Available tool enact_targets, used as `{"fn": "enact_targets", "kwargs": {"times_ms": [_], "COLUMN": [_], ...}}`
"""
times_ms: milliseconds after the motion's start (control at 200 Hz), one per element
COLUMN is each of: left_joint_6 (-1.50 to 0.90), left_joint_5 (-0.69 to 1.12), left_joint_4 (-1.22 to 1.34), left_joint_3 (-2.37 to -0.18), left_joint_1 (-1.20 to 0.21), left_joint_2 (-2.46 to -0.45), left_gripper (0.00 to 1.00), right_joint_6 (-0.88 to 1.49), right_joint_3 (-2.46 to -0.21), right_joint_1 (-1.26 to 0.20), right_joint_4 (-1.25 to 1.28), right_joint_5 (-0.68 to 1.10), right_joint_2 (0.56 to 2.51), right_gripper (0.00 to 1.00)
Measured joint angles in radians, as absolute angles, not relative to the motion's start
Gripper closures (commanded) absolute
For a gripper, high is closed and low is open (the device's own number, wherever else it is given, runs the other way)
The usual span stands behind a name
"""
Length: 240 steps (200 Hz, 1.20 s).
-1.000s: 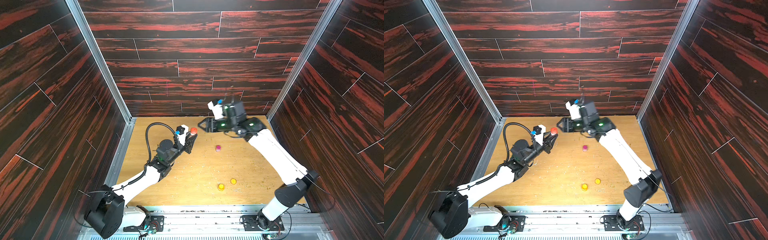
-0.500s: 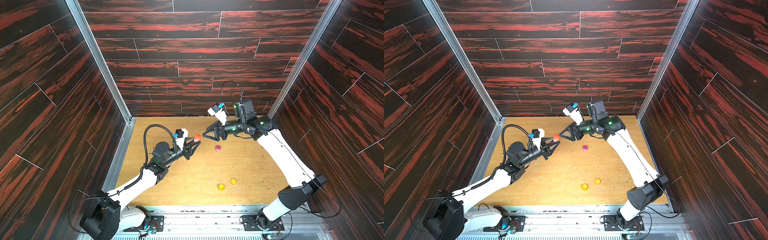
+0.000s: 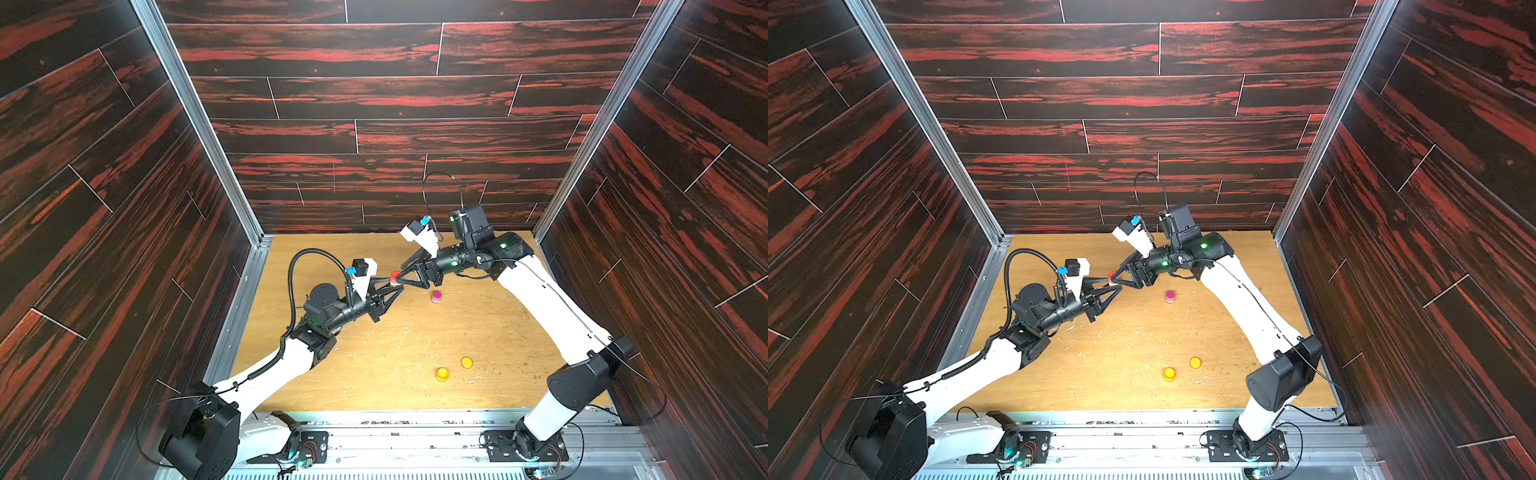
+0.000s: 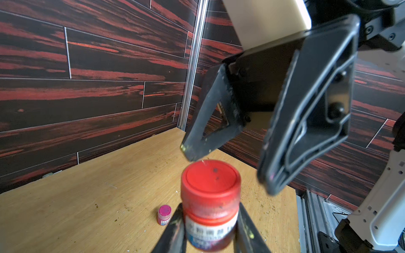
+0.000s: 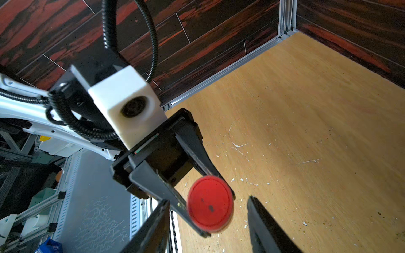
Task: Close the paint jar lid
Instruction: Screw the lid onto the paint jar.
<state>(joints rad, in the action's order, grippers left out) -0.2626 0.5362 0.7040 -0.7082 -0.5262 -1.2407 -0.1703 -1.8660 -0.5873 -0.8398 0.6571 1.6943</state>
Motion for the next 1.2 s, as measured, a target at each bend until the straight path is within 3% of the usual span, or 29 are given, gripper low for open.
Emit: {"fn": "enact_targets", "kwargs": {"times_ms": [326,616,882,977,1202], "left_joint_6": [-0.262,-0.25,-0.171,-0.131,-0.062], "left_joint_5": [0.539,0.513,0.329,0.25,0.171], "left_joint_4": [0.7,0.663,0.638,0.645,0.698], "left_joint_3": [-0.708,-0.721,-0.805,-0.81,-0.809], "left_joint_1": [-0.526,-0.518,-0.516,-0.532,-0.582], "left_joint_2": [-1.241,-1.26,-1.425,-1.469,-1.485], "left_gripper": [0.87,0.86,0.87,0.87,0.87], "right_joint_6": [-0.163,-0.107,0.219,0.352,0.481], "right_joint_3": [-1.863,-1.836,-1.808,-1.799,-1.836], "right_joint_1": [-0.6,-0.613,-0.662,-0.688,-0.723], "right_joint_4": [-0.822,-0.767,-0.611,-0.585,-0.667], "right_joint_5": [0.641,0.6,0.264,0.133,0.002], "right_joint_2": [1.704,1.716,1.781,1.808,1.805], "right_gripper": [0.66,0.69,0.63,0.56,0.44]}}
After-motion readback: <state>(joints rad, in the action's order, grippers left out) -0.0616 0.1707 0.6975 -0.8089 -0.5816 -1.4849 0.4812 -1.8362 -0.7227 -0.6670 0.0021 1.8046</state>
